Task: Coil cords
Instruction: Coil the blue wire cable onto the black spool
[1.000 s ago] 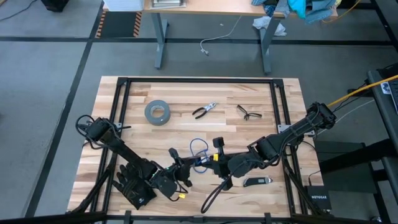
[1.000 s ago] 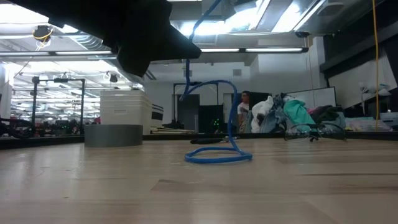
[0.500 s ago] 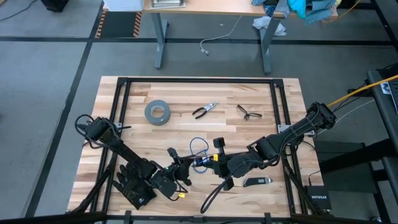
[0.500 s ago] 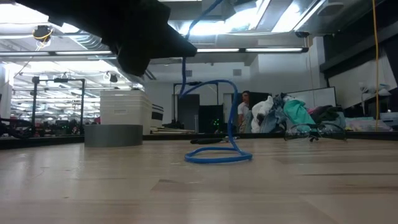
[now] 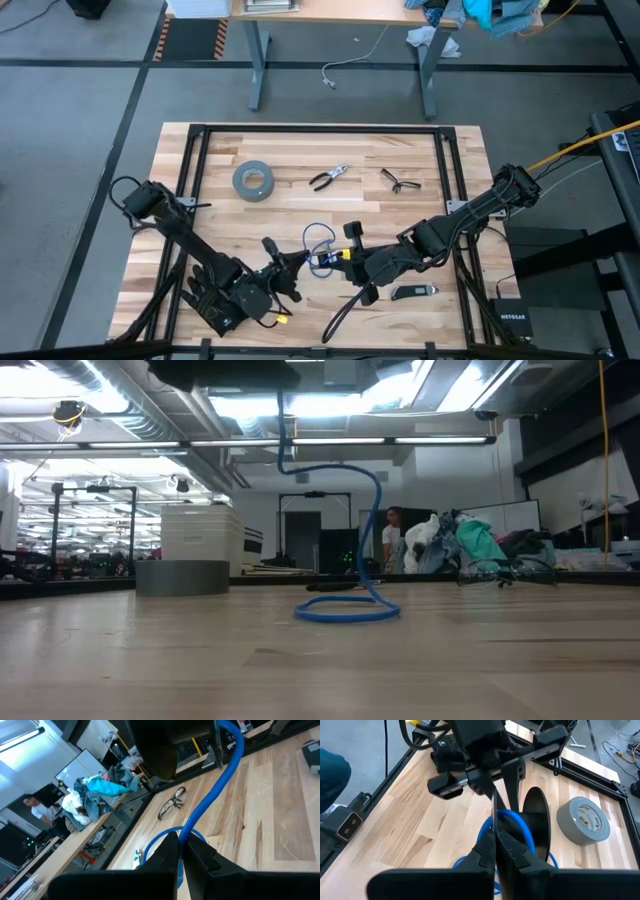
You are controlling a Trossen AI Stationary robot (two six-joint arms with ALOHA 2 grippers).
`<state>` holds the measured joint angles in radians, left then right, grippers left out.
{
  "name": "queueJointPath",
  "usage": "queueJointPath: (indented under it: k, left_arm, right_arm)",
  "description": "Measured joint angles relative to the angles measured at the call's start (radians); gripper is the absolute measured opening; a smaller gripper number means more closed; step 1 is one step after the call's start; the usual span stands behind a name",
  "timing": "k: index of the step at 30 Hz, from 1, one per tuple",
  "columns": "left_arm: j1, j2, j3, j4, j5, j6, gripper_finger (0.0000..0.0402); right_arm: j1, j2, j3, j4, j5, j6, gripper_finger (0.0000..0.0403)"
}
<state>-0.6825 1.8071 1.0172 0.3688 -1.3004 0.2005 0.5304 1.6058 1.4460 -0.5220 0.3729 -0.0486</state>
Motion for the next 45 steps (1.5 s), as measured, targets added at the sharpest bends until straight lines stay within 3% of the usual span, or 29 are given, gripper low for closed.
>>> queueJointPath:
  k: [11, 17, 28, 38, 45]
  left_arm:
    - [-0.025, -0.02, 0.0, -0.006, -0.03, 0.043, 0.0004]
    - [-0.013, -0.021, 0.0, -0.144, 0.025, -0.109, 0.0003]
    - [0.002, -0.021, 0.0, -0.362, 0.033, -0.348, 0.0003]
    - [-0.011, -0.02, 0.052, -0.358, 0.033, -0.262, 0.0002]
    - [-0.019, -0.02, 0.123, -0.359, 0.02, -0.141, 0.0002]
  right_arm:
    - [0.0, 0.0, 0.0, -0.003, 0.003, 0.003, 0.0]
    - [0.0, 0.0, 0.0, 0.058, 0.038, 0.021, 0.0]
    - [0.0, 0.0, 0.0, 0.059, -0.053, 0.022, 0.0]
    - [-0.001, 0.0, 0.0, -0.058, -0.008, 0.056, 0.0]
    - [-0.001, 0.0, 0.0, -0.058, -0.061, 0.059, 0.0]
